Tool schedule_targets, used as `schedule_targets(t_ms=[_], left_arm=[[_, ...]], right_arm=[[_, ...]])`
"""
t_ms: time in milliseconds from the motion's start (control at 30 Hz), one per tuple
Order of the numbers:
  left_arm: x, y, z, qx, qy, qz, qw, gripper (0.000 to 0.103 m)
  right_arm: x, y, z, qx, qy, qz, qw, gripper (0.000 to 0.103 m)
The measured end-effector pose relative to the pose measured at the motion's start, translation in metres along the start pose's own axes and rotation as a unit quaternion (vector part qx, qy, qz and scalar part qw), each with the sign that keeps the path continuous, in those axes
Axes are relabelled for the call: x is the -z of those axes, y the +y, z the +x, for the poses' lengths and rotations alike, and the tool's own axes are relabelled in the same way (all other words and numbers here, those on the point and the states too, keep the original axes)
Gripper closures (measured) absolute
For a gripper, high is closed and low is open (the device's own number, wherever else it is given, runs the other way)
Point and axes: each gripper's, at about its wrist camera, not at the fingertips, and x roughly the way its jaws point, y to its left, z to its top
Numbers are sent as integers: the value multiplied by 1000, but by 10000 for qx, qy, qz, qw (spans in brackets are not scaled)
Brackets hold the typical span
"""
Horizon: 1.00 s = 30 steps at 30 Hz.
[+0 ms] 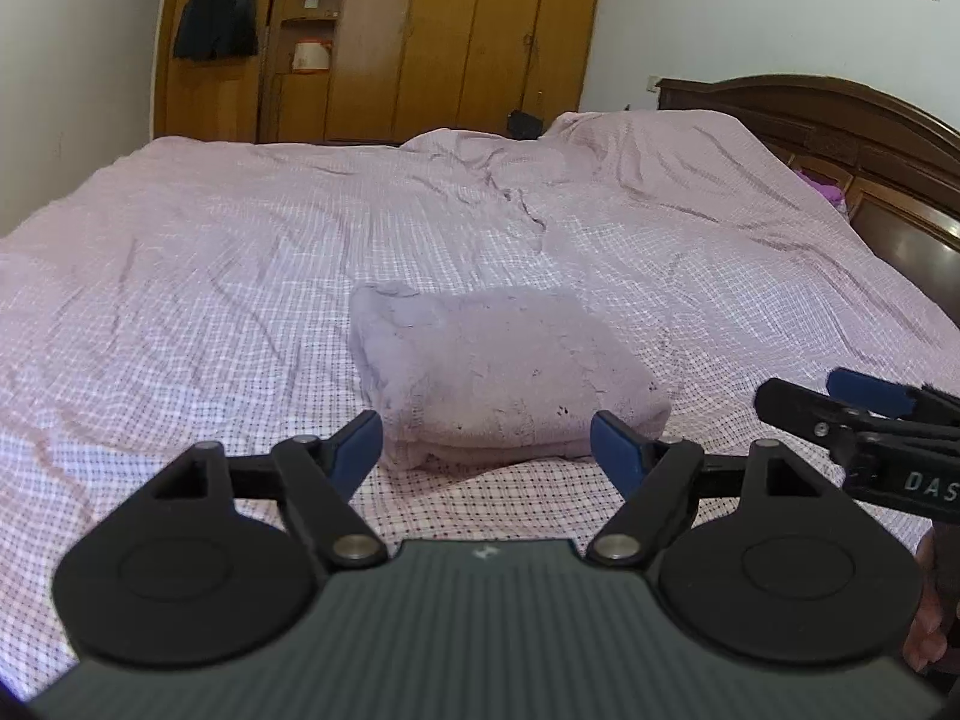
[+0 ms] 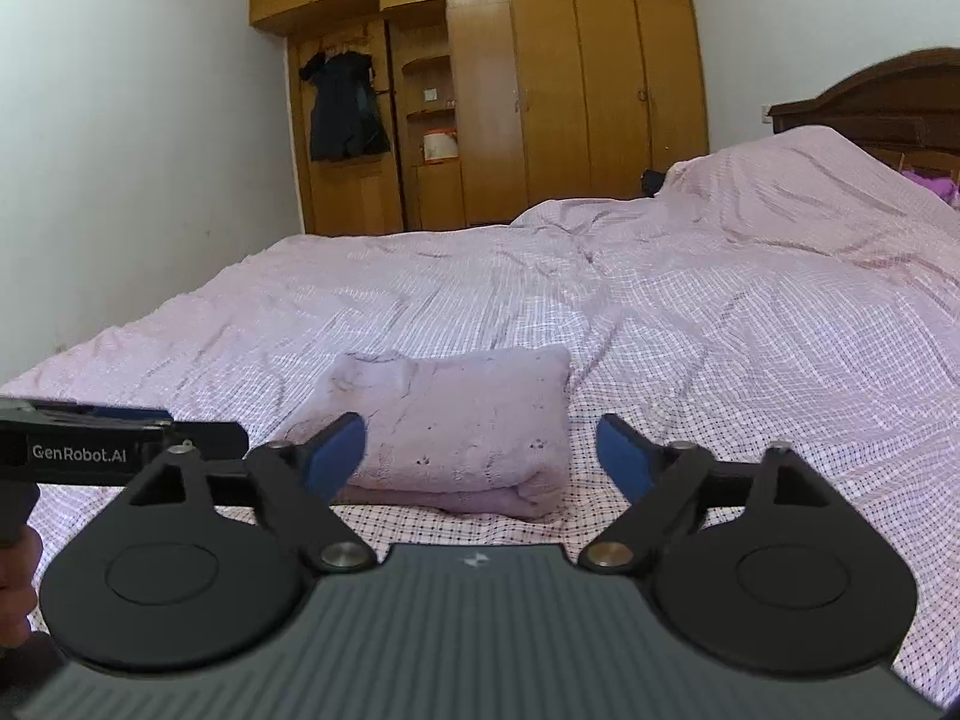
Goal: Fold small clothes
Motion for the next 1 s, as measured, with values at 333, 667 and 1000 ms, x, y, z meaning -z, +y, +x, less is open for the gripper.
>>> schedule_targets(t_ms=[333, 667, 1000], left_arm=[[0, -6, -5, 6, -105, 147, 9998, 25], [2, -8, -7, -5, -175, 179, 9997, 26], [3, -6, -8, 33, -170, 149, 9997, 25]], right_arm=[[1, 8, -1, 36, 37, -279, 9996, 7], [-1, 8, 1, 27, 38, -306, 9995, 5], [1, 10, 5, 19, 46, -351, 9994, 3]])
